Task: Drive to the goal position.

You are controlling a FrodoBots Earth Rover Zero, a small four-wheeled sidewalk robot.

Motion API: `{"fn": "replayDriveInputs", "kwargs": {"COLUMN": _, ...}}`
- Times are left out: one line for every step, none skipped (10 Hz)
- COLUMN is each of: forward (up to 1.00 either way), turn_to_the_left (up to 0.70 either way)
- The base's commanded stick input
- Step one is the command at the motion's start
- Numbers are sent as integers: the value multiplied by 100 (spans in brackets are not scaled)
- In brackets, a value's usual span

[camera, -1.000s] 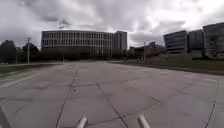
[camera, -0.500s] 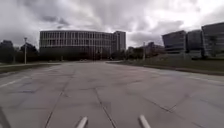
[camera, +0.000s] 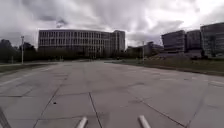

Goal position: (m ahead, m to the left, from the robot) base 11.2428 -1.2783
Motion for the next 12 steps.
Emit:
{"fn": "replayDriveInputs", "kwargs": {"forward": 70, "turn_to_the_left": 36}}
{"fn": "replayDriveInputs", "kwargs": {"forward": 70, "turn_to_the_left": 36}}
{"fn": "replayDriveInputs", "kwargs": {"forward": 70, "turn_to_the_left": 36}}
{"fn": "replayDriveInputs", "kwargs": {"forward": 70, "turn_to_the_left": 36}}
{"fn": "replayDriveInputs", "kwargs": {"forward": 70, "turn_to_the_left": 36}}
{"fn": "replayDriveInputs", "kwargs": {"forward": 70, "turn_to_the_left": 36}}
{"fn": "replayDriveInputs", "kwargs": {"forward": 70, "turn_to_the_left": 36}}
{"fn": "replayDriveInputs", "kwargs": {"forward": 70, "turn_to_the_left": 36}}
{"fn": "replayDriveInputs", "kwargs": {"forward": 70, "turn_to_the_left": 36}}
{"fn": "replayDriveInputs", "kwargs": {"forward": 70, "turn_to_the_left": 36}}
{"fn": "replayDriveInputs", "kwargs": {"forward": 70, "turn_to_the_left": 36}}
{"fn": "replayDriveInputs", "kwargs": {"forward": 70, "turn_to_the_left": 36}}
